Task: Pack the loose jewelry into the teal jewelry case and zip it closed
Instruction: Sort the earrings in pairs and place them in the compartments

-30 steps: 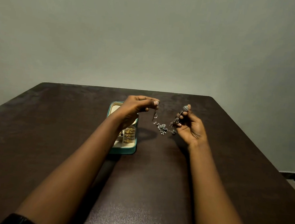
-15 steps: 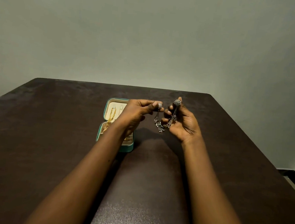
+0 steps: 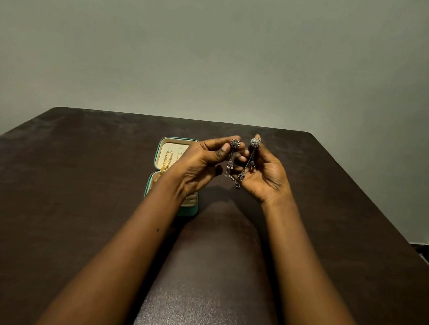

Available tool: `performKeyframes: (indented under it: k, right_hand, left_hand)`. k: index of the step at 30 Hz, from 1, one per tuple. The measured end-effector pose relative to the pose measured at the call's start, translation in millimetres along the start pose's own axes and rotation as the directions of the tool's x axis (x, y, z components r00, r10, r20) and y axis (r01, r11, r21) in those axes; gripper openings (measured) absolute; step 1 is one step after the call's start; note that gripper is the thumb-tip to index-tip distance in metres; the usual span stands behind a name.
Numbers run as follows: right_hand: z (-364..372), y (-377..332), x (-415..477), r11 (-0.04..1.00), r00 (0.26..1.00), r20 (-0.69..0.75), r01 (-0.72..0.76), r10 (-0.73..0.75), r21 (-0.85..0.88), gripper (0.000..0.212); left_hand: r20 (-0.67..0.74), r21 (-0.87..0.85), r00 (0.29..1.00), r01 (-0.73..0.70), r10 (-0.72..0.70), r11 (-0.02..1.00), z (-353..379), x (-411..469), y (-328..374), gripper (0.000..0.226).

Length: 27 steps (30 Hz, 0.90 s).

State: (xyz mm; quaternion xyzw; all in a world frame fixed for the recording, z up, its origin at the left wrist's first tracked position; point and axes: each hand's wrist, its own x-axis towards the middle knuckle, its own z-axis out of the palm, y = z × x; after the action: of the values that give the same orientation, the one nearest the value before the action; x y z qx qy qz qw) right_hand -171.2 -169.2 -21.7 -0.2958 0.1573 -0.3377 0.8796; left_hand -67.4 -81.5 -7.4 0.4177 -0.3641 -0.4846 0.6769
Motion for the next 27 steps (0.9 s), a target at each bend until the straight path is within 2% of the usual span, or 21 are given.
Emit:
performKeyframes:
  k: [3,7,11,14,16,18,20,23,27]
  right_hand:
    - [1,0,-2,1.0,1.0,-0.003,0.002,-0.002,-0.006,0.017]
    - [4,1,-3,1.0,1.0,-0.012,0.007,-0.007,0.001,0.017]
    - [3,-1,-4,0.999,0.999,-0.03,0.031,-0.031,-0.016,0.012]
    - [0,-9,-6,0.987,0.985,-0.12,0.107,-0.122,-0.123,0.015]
    - [-7,-16,-4,0.947,0.95,-0.207,0.174,-0.234,-0.27,0.021]
    - [-16,-23,-5,0.831,0.905,-0.243,0.18,-0.35,-0.526,0.025]
    - [-24,-27,-9,0.643,0.885,-0.237,0.087,-0.401,-0.761,0.027]
    - [-30,-27,-12,0.451,0.887,-0.204,0.005,-0.414,-0.893,0.027]
    - [-31,-18,-4,0.121,0.891,-0.132,-0.088,-0.434,-0.989,0.016]
  left_hand:
    - [-0.015,0.002,1.0,0.004,-0.004,1.0,-1,2,-1,0.037]
    - [-0.008,-0.056,1.0,0.014,-0.014,0.998,5,-1,0,0.025]
    - [-0.018,-0.075,1.0,0.009,-0.01,0.997,5,-1,1,0.023]
    - [-0.055,-0.055,0.998,0.001,-0.004,0.999,2,1,1,0.023]
    - [-0.065,-0.069,0.998,0.001,-0.005,0.998,1,2,0,0.023]
    - [-0.067,-0.097,0.998,0.012,-0.018,0.995,1,1,0,0.025]
    - [-0.068,-0.12,0.997,0.037,-0.045,0.992,1,1,-1,0.026]
    - [-0.071,-0.132,0.994,0.075,-0.085,0.988,-3,3,-2,0.025]
    - [-0.118,-0.176,0.986,0.094,-0.116,0.98,-8,3,-2,0.021]
